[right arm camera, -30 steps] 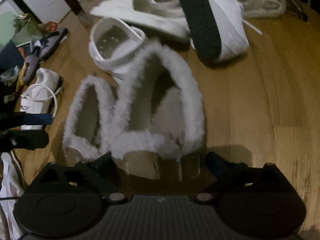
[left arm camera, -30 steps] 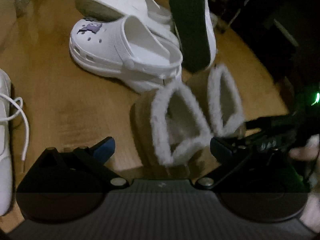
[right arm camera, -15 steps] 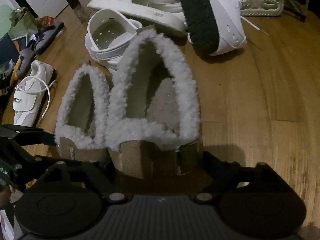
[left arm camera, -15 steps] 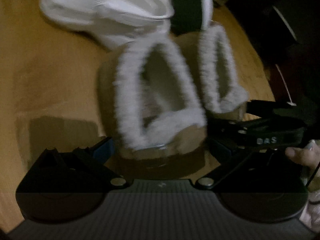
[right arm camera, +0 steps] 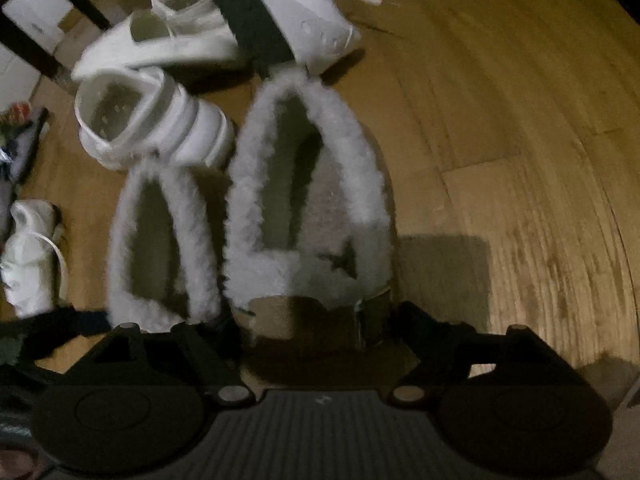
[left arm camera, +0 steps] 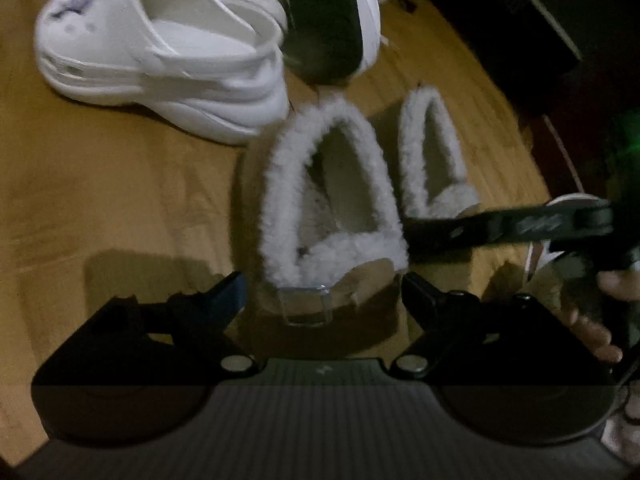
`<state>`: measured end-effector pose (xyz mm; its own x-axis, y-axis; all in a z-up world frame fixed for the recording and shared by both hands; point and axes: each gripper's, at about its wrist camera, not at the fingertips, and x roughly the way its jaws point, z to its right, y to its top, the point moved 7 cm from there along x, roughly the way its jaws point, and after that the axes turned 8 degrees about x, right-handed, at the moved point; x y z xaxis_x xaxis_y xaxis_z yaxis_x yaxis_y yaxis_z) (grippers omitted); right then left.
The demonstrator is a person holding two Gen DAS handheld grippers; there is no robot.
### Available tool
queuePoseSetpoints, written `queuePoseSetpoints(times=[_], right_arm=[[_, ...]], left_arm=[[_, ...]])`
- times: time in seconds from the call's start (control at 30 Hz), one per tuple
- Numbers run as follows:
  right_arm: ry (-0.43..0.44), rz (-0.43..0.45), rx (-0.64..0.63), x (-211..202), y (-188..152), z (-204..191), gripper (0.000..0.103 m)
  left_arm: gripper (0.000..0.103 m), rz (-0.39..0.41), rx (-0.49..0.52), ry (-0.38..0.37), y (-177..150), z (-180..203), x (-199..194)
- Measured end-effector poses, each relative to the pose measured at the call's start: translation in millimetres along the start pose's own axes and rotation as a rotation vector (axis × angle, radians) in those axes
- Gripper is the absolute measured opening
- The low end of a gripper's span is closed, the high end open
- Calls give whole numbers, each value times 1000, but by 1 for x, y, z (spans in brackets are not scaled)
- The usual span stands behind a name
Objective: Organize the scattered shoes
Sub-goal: 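Move the left tool to the white purple-charm clog and grasp it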
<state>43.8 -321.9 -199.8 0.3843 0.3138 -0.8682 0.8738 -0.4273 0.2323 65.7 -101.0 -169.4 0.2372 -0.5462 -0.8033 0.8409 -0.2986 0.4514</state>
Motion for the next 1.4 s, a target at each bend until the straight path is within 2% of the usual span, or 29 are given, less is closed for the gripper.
queuePoseSetpoints(times=[0.1,0.2,0.27,0.3,0.33,0.43,0.53,0.63,0.67,0.7,0.77,0.83,1.0,1.1,1.17,1.2,1.23,1.27,1.4], right_arm=[[65,62,17,-27,12,-18,84],[186,58,-34,-43,30,-66,84],[272,30,-75,-48,50,-105,85],[282,25,-81,-49,47,-114,89],[308,-5,-131,-51,61,-144,92],[302,17,-275,-62,70,-195,95],[261,152,-386,-65,76,-221,102],[244,188,-352,-38,74,-207,100],[227,141,-298,-22,75,-195,96],[226,120,-277,-16,76,-191,87],[272,55,-204,-4,81,-170,83],[343,65,-167,-5,91,-153,80],[494,107,-137,-15,102,-129,80],[566,97,-130,-12,105,-128,80],[583,100,-131,-9,105,-132,82],[587,99,-129,-8,104,-133,83],[588,92,-127,-4,103,-135,83],[588,85,-125,0,102,-137,83],[566,63,-118,11,97,-135,84]], left_arm=[[90,57,-63,32,-1,-19,-36],[91,60,-61,131,12,-37,-65],[91,16,-27,203,19,-46,-83],[91,-11,-14,230,20,-50,-93],[91,-48,2,259,19,-55,-109],[99,-106,56,310,16,-62,-144],[100,-93,117,359,24,-64,-155],[100,-37,162,328,44,-60,-134],[100,-5,161,309,56,-59,-120],[100,26,152,298,67,-61,-106],[100,94,132,298,88,-69,-81],[100,156,120,327,107,-75,-59],[100,145,107,421,131,-98,-14],[92,92,67,479,137,-112,5],[76,61,90,524,141,-119,18],[75,48,114,552,143,-122,23],[69,50,118,557,145,-123,28],[57,55,118,556,147,-125,32],[51,61,115,589,150,-121,33]])
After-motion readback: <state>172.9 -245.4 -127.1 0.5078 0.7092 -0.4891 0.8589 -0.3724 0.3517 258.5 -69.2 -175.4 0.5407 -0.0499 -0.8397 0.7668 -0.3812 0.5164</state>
